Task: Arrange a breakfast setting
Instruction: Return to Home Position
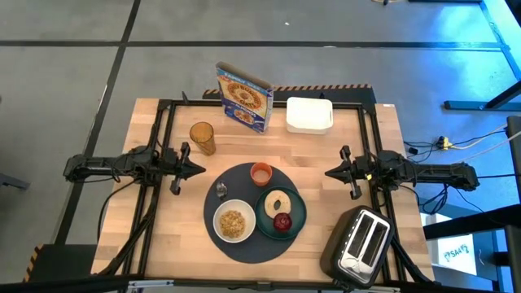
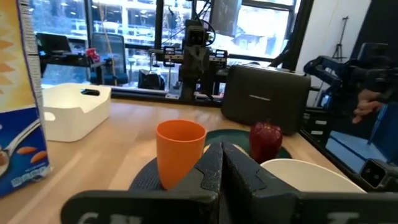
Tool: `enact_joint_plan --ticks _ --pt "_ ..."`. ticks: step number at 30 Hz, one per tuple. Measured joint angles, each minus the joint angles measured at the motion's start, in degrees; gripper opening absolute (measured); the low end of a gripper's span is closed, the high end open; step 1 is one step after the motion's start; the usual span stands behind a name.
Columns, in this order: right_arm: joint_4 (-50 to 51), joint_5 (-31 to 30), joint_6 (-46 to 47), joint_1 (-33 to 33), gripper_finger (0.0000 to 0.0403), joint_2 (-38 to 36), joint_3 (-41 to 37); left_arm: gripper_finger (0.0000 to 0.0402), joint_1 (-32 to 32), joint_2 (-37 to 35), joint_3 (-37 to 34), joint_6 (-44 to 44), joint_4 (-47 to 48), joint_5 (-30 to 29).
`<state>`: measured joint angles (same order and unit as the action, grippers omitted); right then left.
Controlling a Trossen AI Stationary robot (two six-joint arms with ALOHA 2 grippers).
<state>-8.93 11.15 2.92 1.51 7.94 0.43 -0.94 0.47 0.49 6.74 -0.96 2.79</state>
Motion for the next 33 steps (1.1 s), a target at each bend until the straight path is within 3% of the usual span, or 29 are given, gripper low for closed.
enact_joint_plan --ticks 33 --pt "5.9 0.9 1.3 0.0 0.0 0.1 0.0 0.0 0.0 0.0 0.0 0.2 -0.2 0.8"
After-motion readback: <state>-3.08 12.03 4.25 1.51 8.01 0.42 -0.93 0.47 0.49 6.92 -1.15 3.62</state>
